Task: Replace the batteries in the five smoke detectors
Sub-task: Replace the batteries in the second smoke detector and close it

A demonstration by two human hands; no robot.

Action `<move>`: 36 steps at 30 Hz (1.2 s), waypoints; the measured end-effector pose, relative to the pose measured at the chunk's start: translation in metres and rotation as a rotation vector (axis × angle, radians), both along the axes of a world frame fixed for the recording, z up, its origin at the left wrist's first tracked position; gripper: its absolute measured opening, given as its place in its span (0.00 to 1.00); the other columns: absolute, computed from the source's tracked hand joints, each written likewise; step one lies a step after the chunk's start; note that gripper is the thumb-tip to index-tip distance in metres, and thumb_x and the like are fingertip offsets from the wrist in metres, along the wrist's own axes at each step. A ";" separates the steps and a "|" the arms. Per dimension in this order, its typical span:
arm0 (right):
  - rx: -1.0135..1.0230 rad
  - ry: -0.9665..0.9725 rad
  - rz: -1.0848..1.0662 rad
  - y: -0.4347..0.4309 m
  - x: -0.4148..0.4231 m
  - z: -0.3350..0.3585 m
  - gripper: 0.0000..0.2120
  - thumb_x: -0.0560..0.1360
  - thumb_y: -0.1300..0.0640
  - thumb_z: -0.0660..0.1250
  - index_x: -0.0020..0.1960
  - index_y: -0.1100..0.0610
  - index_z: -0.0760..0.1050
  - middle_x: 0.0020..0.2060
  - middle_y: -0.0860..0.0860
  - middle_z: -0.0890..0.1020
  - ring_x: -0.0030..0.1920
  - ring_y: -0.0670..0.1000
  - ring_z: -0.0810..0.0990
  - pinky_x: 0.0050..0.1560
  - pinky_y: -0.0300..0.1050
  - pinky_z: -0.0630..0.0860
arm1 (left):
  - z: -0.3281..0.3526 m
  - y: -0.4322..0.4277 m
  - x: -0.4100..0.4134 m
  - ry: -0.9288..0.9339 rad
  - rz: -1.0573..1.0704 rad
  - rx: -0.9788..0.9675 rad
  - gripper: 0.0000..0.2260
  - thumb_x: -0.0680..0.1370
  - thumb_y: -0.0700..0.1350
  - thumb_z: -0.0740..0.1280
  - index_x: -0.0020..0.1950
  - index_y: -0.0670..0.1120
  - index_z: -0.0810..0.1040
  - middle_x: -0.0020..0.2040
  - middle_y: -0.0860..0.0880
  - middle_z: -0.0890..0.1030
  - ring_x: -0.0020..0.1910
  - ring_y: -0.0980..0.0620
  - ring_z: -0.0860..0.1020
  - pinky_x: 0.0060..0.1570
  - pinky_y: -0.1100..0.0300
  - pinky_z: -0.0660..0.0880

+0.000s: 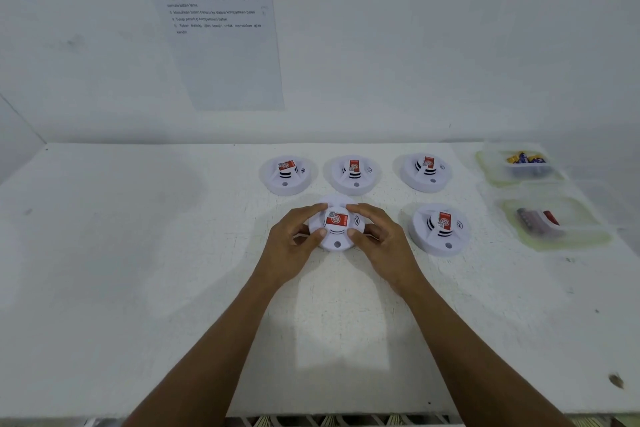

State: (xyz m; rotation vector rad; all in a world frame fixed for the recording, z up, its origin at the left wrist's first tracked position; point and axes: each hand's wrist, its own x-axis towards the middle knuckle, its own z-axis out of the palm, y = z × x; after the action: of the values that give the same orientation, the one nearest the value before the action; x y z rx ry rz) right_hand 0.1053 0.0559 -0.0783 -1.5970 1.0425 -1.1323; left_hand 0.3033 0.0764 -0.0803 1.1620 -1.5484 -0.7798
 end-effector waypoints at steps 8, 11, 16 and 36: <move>0.002 0.004 0.004 0.000 0.000 0.001 0.19 0.77 0.63 0.69 0.67 0.56 0.75 0.63 0.51 0.78 0.63 0.49 0.78 0.59 0.52 0.80 | 0.001 0.001 -0.001 -0.008 0.002 0.001 0.18 0.76 0.47 0.67 0.65 0.57 0.72 0.62 0.57 0.76 0.58 0.63 0.77 0.50 0.71 0.75; 0.002 -0.006 0.005 0.001 0.000 0.001 0.19 0.77 0.64 0.69 0.67 0.55 0.76 0.63 0.50 0.78 0.62 0.49 0.78 0.59 0.51 0.80 | 0.001 0.001 0.000 -0.016 0.010 0.005 0.18 0.76 0.47 0.67 0.65 0.57 0.71 0.62 0.56 0.76 0.58 0.63 0.76 0.50 0.72 0.75; 0.007 0.000 0.004 0.001 0.000 0.002 0.20 0.76 0.63 0.70 0.67 0.54 0.76 0.63 0.50 0.78 0.62 0.48 0.79 0.59 0.50 0.80 | 0.002 0.002 -0.001 -0.020 0.012 0.011 0.18 0.76 0.50 0.66 0.66 0.55 0.72 0.63 0.53 0.77 0.59 0.64 0.76 0.50 0.72 0.75; -0.035 0.028 0.002 0.000 0.000 -0.002 0.21 0.75 0.61 0.72 0.67 0.53 0.75 0.63 0.50 0.77 0.63 0.50 0.78 0.58 0.51 0.81 | 0.003 0.003 -0.002 -0.014 0.005 0.000 0.20 0.76 0.45 0.70 0.64 0.59 0.71 0.62 0.57 0.76 0.59 0.62 0.76 0.51 0.71 0.74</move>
State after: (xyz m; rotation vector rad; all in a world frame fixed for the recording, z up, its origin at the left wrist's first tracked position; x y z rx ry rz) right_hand 0.1054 0.0560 -0.0803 -1.6454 1.0440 -1.1350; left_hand 0.3009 0.0791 -0.0777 1.1736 -1.5563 -0.7694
